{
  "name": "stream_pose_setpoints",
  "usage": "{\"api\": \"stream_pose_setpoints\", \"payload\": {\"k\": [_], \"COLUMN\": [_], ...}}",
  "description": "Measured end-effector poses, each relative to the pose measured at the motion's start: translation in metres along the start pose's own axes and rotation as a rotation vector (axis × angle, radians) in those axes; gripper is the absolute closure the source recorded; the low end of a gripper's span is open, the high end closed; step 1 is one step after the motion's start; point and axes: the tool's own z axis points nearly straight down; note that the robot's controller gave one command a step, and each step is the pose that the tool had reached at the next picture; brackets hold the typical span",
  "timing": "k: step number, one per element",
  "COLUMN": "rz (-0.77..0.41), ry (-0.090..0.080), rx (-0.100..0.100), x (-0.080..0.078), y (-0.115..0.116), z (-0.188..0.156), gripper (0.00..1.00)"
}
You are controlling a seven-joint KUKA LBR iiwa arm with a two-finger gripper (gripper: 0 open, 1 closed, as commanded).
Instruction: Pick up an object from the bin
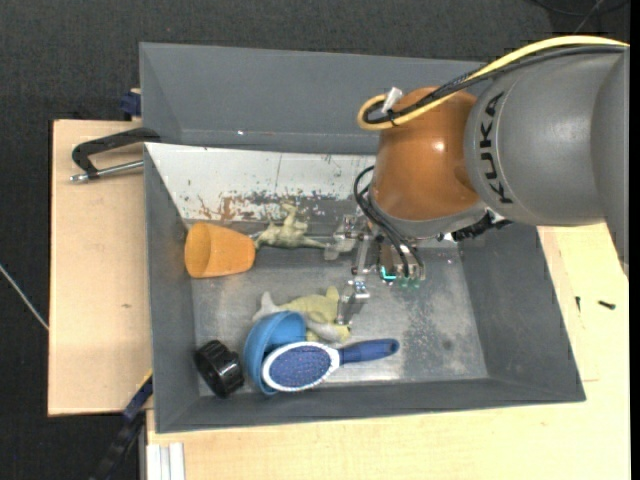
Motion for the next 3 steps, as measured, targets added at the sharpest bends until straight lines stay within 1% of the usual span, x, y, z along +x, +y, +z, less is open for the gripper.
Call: {"api": "stream_pose_setpoints", "payload": {"k": [1,2,3], "rz": [0.016,0.015,-0.042], "ry": [-0.005,-0.007,-0.024], "rx": [-0.002,-0.003,0.0], "x": [0.012,0.011,0.013], "y": [-0.003,-0.002,-0.025], "z": [0.059,0.057,-0.121], "gripper": [0.0,1.0,1.0]}}
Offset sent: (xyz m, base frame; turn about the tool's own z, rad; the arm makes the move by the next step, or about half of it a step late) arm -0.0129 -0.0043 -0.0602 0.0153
